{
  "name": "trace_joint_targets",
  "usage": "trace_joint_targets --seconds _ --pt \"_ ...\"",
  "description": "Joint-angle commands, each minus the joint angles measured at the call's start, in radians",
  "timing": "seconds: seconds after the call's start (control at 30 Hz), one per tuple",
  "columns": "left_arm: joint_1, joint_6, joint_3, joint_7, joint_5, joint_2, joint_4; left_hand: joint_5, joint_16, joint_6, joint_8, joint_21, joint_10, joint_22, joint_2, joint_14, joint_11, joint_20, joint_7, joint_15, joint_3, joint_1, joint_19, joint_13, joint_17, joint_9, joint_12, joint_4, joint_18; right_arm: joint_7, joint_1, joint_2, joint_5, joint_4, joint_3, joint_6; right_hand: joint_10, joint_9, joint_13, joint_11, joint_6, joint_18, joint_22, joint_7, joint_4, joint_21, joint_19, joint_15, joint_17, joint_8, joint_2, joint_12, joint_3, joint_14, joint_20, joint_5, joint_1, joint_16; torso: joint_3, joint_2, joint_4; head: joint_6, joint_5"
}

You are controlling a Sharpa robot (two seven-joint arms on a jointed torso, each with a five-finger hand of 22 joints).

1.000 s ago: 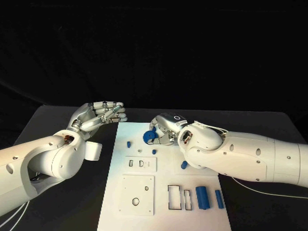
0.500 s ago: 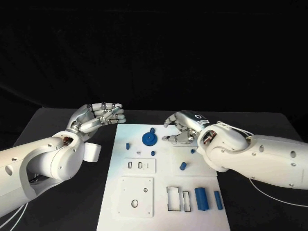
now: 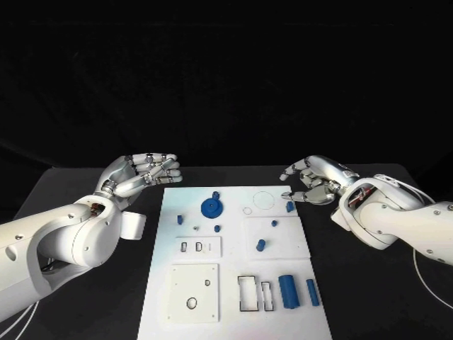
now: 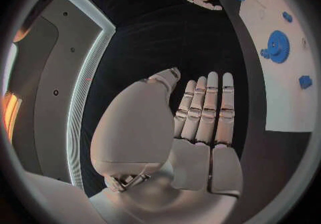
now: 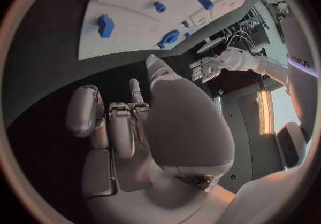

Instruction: Assemble the parts on the task board

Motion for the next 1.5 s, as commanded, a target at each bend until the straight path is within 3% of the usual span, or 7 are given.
trace_joint_targets --seconds 0.03,0.3,0.53,1.0,1.5 --pt "-0.001 0.023 0.0 0.01 0.003 0.004 -0.004 -0.006 -0.003 -0.001 -0.005 -0.004 0.005 -0.001 -0.007 -0.005 0.002 0.004 0.008 0.004 0.004 0.005 0.005 0.0 0.001 -0.001 -0.005 0.0 0.014 0.128 -0.011 -0.014 0.053 -0.023 -0.002 0.066 0.067 0.001 0.209 0.008 0.003 0.004 -0.002 0.003 0.0 0.002 0.0 0.003 0.179 -0.004 -0.001 -0.008 0.005 0.086 -0.001 0.025 0.011 -0.002 0.006 -0.005 -0.0044 -0.001 -0.003" --pt "-0.002 0.026 -0.001 0.01 0.004 0.009 -0.014 -0.006 -0.003 -0.001 -0.005 -0.004 0.005 -0.001 -0.007 -0.005 0.002 0.004 0.008 0.004 0.004 0.005 0.005 0.0 0.001 -0.001 -0.005 0.0 0.014 0.16 -0.032 -0.029 0.077 -0.072 -0.005 0.108 0.064 0.0 0.206 0.009 0.0 0.005 -0.004 0.004 0.008 -0.004 -0.003 0.005 0.179 -0.007 -0.012 -0.013 -0.01 0.086 0.001 0.014 -0.002 -0.002 0.0106 -0.007 -0.0044 -0.004 -0.003" --pt "-0.003 0.027 -0.001 0.01 0.004 0.011 -0.019 -0.006 -0.003 -0.001 -0.005 -0.004 0.005 -0.001 -0.007 -0.005 0.002 0.004 0.008 0.004 0.004 0.005 0.005 0.0 0.001 -0.001 -0.005 0.0 0.014 0.144 -0.051 -0.014 0.083 -0.104 -0.007 0.118 0.066 0.0 0.208 0.009 0.001 0.004 0.001 0.004 0.008 0.001 0.0 0.005 0.183 -0.007 -0.01 -0.01 -0.011 0.087 0.001 0.016 -0.002 -0.001 0.0072 -0.005 -0.0045 -0.005 -0.003" --pt "-0.003 0.027 -0.002 0.01 0.004 0.01 -0.019 -0.006 -0.003 -0.001 -0.005 -0.004 0.005 -0.001 -0.007 -0.005 0.002 0.004 0.008 0.004 0.004 0.005 0.005 0.0 0.001 -0.001 -0.005 0.0 0.014 0.101 -0.088 0.04 0.084 -0.159 -0.007 0.119 0.07 0.001 0.213 0.008 0.006 0.002 0.008 0.003 0.006 0.006 0.005 0.004 0.191 -0.007 0.002 -0.004 -0.006 0.089 0.001 0.03 0.006 0.001 0.0063 -0.005 -0.0036 -0.014 0.001" --pt "-0.003 0.027 -0.002 0.008 0.004 0.008 -0.017 -0.006 -0.003 -0.001 -0.005 -0.004 0.005 -0.001 -0.007 -0.005 0.002 0.004 0.008 0.004 0.004 0.005 0.005 0.0 0.001 -0.001 -0.005 0.0 0.014 0.095 -0.096 0.056 0.085 -0.168 -0.007 0.118 0.077 0.002 0.222 0.004 0.027 0.0 0.021 -0.001 0.006 0.016 0.014 0.001 0.199 -0.002 0.03 0.006 0.021 0.091 -0.001 0.036 0.017 0.003 0.0058 -0.007 -0.0047 -0.019 0.001"
